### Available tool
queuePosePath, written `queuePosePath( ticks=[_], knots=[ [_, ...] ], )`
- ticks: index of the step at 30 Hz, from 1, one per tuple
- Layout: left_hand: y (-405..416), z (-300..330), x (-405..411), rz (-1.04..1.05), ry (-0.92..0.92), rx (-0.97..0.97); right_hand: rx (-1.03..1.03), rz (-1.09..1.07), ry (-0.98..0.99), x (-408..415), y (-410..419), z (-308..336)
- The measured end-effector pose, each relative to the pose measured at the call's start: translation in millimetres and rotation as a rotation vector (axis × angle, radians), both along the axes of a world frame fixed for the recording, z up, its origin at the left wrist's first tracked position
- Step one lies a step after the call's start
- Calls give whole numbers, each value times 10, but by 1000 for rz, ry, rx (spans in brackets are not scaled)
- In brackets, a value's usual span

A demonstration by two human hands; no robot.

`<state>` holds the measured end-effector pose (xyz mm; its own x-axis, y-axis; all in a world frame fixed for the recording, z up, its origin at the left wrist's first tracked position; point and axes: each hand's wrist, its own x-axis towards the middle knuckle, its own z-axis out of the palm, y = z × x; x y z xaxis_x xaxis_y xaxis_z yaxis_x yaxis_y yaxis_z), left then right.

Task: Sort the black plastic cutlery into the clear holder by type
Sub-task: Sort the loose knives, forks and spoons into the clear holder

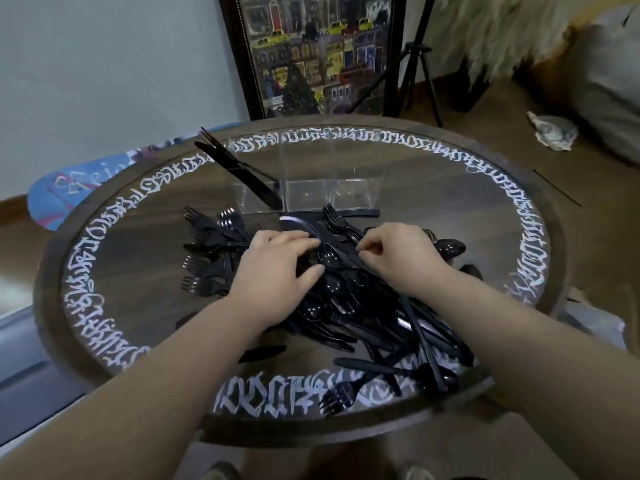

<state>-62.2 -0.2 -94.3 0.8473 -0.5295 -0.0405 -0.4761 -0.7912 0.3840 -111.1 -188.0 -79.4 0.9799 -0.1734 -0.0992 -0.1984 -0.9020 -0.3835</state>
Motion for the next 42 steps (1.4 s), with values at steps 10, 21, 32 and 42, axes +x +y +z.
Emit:
queuePosePath(
  ticks=[10,21,32,42],
  knots=[
    [106,-106,-6,-40,-53,253,-128,13,65,291,191,-210],
    [257,-133,20,-53,-43,211,-12,-88,102,367,210,-270],
    [219,-106,72,93,-82,-117,383,-164,-42,347,164,-139],
    [-117,192,110,439,467,-734,631,33,-97,311,332,-22]
  ],
)
